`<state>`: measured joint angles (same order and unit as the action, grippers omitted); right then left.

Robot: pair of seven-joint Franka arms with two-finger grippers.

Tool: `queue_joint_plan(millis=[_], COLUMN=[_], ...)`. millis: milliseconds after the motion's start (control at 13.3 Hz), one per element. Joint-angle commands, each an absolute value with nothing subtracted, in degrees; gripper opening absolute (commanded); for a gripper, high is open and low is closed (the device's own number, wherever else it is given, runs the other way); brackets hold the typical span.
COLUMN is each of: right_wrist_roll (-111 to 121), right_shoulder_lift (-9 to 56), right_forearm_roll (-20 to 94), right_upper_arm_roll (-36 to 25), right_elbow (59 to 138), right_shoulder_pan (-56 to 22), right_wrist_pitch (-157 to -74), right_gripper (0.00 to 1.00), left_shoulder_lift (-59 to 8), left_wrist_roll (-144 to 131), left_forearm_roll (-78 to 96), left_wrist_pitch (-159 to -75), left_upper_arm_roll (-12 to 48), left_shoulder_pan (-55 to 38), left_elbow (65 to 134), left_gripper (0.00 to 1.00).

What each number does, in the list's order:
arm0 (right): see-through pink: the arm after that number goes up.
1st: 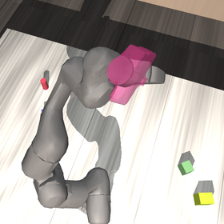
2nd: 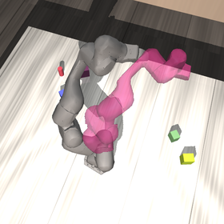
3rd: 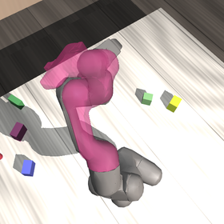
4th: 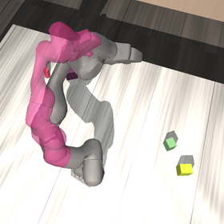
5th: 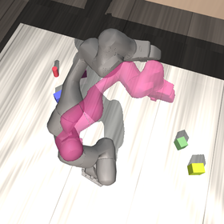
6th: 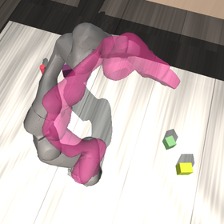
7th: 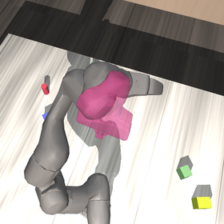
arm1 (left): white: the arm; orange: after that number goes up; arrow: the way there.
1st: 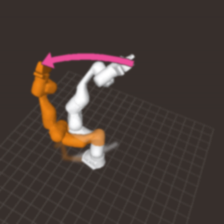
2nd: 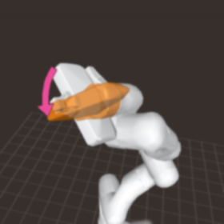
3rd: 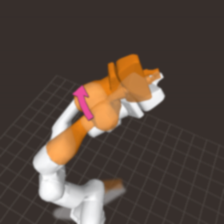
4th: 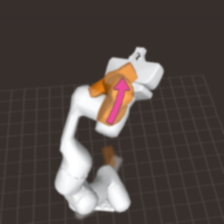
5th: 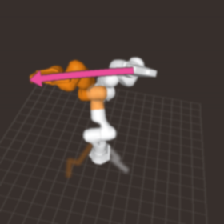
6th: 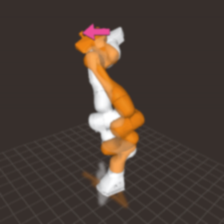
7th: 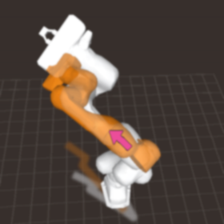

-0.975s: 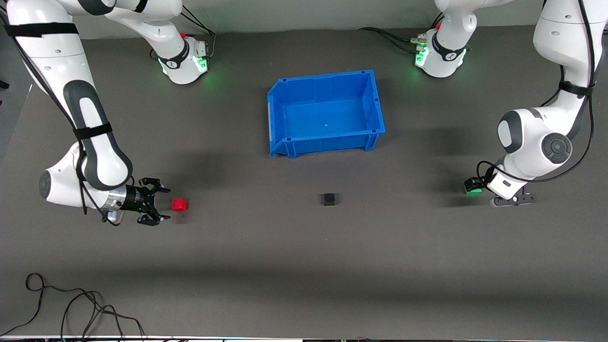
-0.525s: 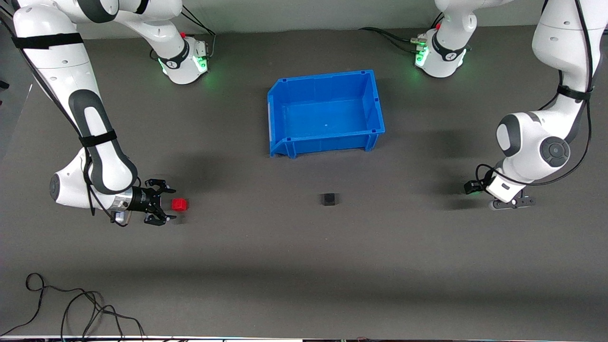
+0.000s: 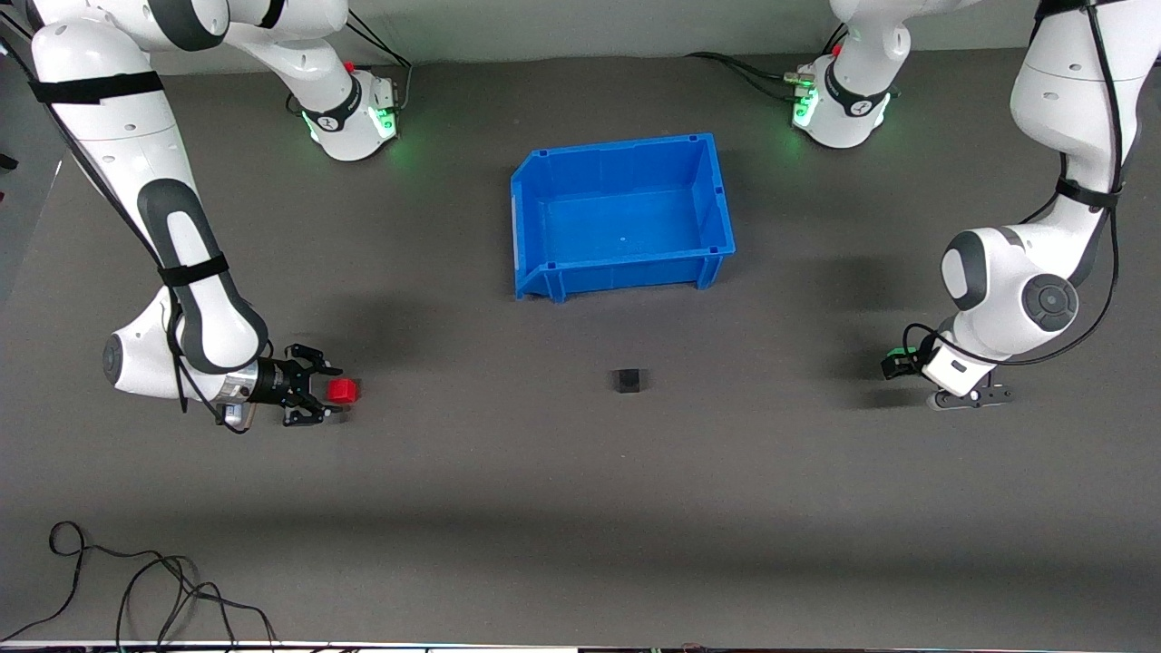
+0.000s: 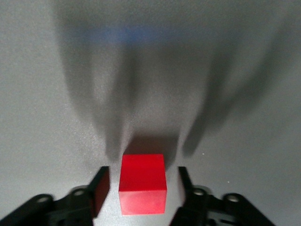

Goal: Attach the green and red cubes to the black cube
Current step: 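Close the right gripper on the red cube while the left gripper grasps green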

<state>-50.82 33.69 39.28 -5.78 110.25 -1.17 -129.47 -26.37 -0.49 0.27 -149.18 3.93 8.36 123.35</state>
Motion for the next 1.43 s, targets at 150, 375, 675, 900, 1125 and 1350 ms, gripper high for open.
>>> queue_joint_plan(millis=[150, 375, 675, 900, 1125, 1350], right_wrist_roll=[-49.74, -50.01, -51.41, -52.46, -57.38, -64.48], right_shoulder_lift=[33.40, 33.22, 31.82, 30.16, 28.39, 27.69], right_forearm_roll=[41.04, 41.04, 41.04, 41.04, 40.78, 40.78], right_upper_arm_roll=[-5.98, -5.98, -5.98, -5.63, -5.80, -5.80], right_elbow=[110.04, 109.95, 109.51, 109.34, 108.55, 107.75], right_shoulder_pan=[-1.67, -1.67, -1.76, -1.93, -5.09, -9.74], right_wrist_pitch=[-130.25, -130.08, -129.64, -129.55, -129.55, -129.64], right_gripper=[0.39, 0.38, 0.38, 0.38, 0.38, 0.38], left_shoulder_lift=[-26.37, -26.37, -25.49, -24.44, -25.48, -26.37], left_wrist_roll=[-0.26, -0.35, -1.23, -12.94, -36.57, -54.88], left_forearm_roll=[0.09, -0.18, -0.18, 0.62, 0.62, 0.88], left_wrist_pitch=[-148.45, -148.36, -147.48, -146.78, -137.32, -135.09], left_upper_arm_roll=[3.69, 3.69, 3.69, 4.13, 4.22, 4.31], left_shoulder_pan=[7.82, 7.91, 7.91, 7.39, 1.69, -1.75], left_elbow=[123.13, 123.05, 122.61, 121.82, 115.07, 112.59], left_gripper=[0.35, 0.11, 0.00, 0.00, 0.00, 0.00])
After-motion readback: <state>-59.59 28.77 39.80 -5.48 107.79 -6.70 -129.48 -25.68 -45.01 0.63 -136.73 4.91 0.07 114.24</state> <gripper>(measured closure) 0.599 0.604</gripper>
